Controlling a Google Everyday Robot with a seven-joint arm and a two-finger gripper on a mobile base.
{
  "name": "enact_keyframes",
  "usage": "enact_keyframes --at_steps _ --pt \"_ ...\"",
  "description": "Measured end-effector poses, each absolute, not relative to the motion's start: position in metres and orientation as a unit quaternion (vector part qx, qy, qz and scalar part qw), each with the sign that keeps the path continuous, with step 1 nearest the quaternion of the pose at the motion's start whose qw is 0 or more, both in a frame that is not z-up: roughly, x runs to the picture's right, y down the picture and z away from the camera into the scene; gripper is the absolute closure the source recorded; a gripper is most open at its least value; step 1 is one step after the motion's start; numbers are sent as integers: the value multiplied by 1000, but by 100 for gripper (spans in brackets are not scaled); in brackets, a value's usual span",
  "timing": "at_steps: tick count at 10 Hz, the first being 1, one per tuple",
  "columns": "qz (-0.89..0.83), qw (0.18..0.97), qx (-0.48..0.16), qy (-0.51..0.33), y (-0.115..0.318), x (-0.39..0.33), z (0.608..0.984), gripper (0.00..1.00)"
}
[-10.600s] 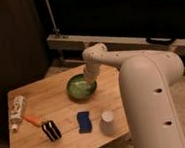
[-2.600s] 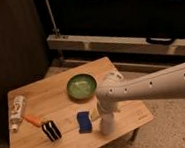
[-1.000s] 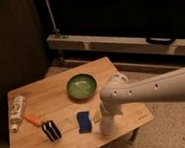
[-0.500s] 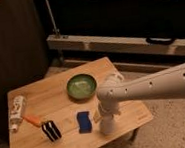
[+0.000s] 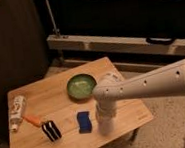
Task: Place the ceramic cup over the eraser
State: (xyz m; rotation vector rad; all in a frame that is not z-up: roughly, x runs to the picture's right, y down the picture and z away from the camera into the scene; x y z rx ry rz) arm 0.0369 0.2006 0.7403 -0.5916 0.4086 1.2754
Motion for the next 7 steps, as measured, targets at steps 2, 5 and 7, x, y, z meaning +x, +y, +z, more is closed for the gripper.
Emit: enact_keyframes --at_steps 2,5,7 --pt "578 755 -252 180 180 29 723 100" --pt "562 778 -221 171 129 9 690 100" --pt "543 796 -217 159 96 -22 684 100"
